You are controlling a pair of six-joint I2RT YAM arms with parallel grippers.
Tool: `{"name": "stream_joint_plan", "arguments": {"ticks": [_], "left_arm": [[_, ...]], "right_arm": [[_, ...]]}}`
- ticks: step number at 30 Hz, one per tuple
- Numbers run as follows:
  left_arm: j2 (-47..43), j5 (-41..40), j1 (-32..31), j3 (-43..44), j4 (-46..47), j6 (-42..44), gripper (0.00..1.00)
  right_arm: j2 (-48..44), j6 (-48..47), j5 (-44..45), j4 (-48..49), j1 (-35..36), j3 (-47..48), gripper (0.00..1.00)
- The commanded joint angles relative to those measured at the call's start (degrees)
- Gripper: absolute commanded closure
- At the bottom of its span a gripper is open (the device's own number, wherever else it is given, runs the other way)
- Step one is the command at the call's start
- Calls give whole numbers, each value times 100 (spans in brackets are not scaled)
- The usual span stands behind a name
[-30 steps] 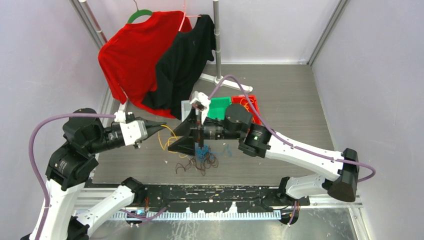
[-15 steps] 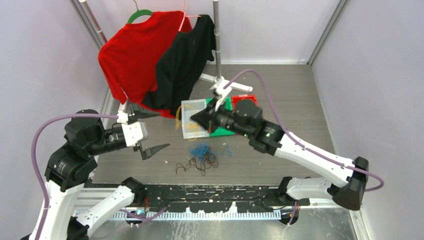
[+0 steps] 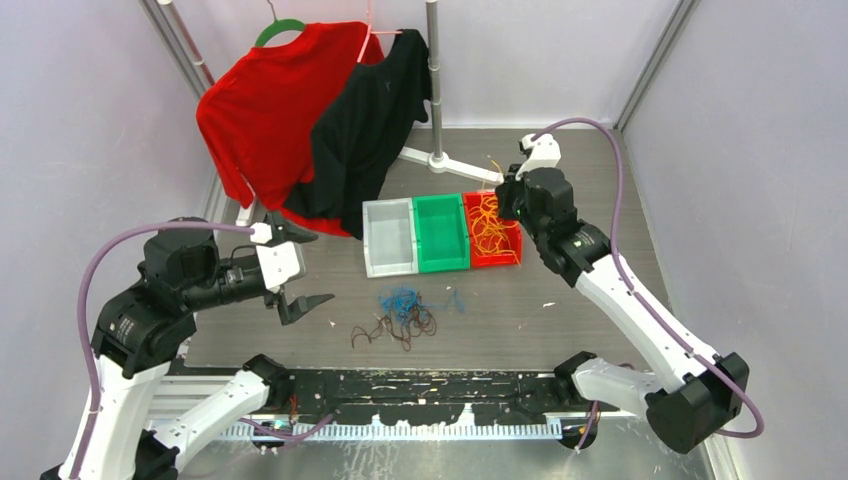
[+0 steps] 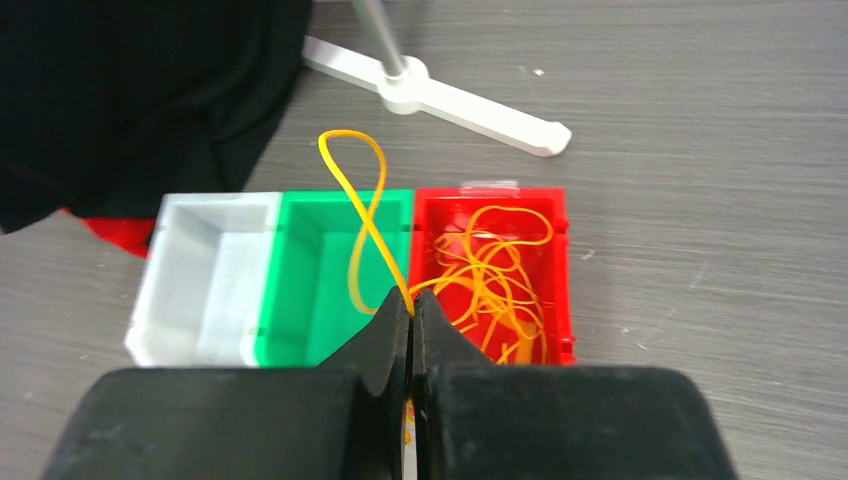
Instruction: Untangle the cables
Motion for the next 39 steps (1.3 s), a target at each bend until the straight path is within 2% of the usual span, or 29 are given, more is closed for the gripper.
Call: {"name": "stream_joint_plan", "arguments": {"ticks": [1,12,19,22,25,26,31,34,39], "left_arm": [[-35,-48,22,135,-5,69,1],[-105,-213,18,134,-175,126,1],[-82,-245,18,136,-204,147,0],[-50,-314,22,135,-280,134,1],[54,-478,22,182,-378,13,0],[105,-531,18,213,-426,-25,1],[298,-671,23,339,-524,-134,1],[294,-655,22,297,-422,-143,0],[322,-724,22,275,-376,-239,0]], "right_arm": [[328,-276,607,64,-153,-22,99],[1643,74,772,405,-673,-135,99],[2616,267,94,269,-834,377,97],[2912,362,-82,100,-836,626,89],[3023,411,-99,-62,-839,836,65],[3012,424,-109,-99,-840,882,61],[2849,343,-106,-307,-837,1106,53],[2803,294,-187,-332,-842,1148,53],[3130,445,-228,-418,-836,1099,65]]}}
